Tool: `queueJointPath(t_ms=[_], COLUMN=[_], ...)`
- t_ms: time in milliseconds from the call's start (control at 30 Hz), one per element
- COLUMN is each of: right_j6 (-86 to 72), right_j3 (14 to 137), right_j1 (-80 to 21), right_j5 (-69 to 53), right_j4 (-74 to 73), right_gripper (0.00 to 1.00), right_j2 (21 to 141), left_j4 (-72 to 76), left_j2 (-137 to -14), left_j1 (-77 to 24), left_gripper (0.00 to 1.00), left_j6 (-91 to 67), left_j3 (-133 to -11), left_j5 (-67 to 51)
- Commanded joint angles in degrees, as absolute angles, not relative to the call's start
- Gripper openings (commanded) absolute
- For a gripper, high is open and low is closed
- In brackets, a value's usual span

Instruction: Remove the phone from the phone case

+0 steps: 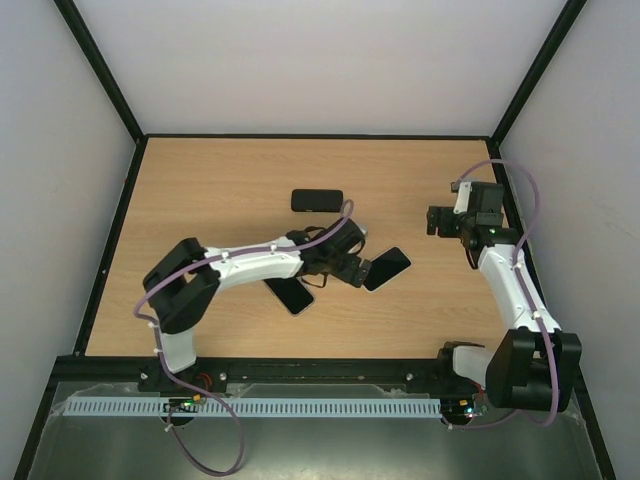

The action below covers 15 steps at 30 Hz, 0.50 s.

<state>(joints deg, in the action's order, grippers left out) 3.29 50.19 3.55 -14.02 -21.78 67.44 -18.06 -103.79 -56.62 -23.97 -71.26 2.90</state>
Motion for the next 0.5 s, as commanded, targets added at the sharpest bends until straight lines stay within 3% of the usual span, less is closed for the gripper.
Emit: queueJointPath(t_ms=[0,467], right_j6=[2.7,2.5], right_j3=[48.2,47.3], right_j1=[3.8,3.8], right_j5=[-12.7,-12.6], right_j4=[-20.4,-20.4], right_gripper=[0.98,0.97], right_j2=[66.0,65.1], left_j4=[-17.4,-20.0], left_j2=[-109.3,-120.6], left_j1=[-56.9,-56.8], left_gripper=[1.0,1.0], left_j6=[-19.4,-18.7], left_j3=[-76.7,-86.8], left_j5=[-0.2,-5.3])
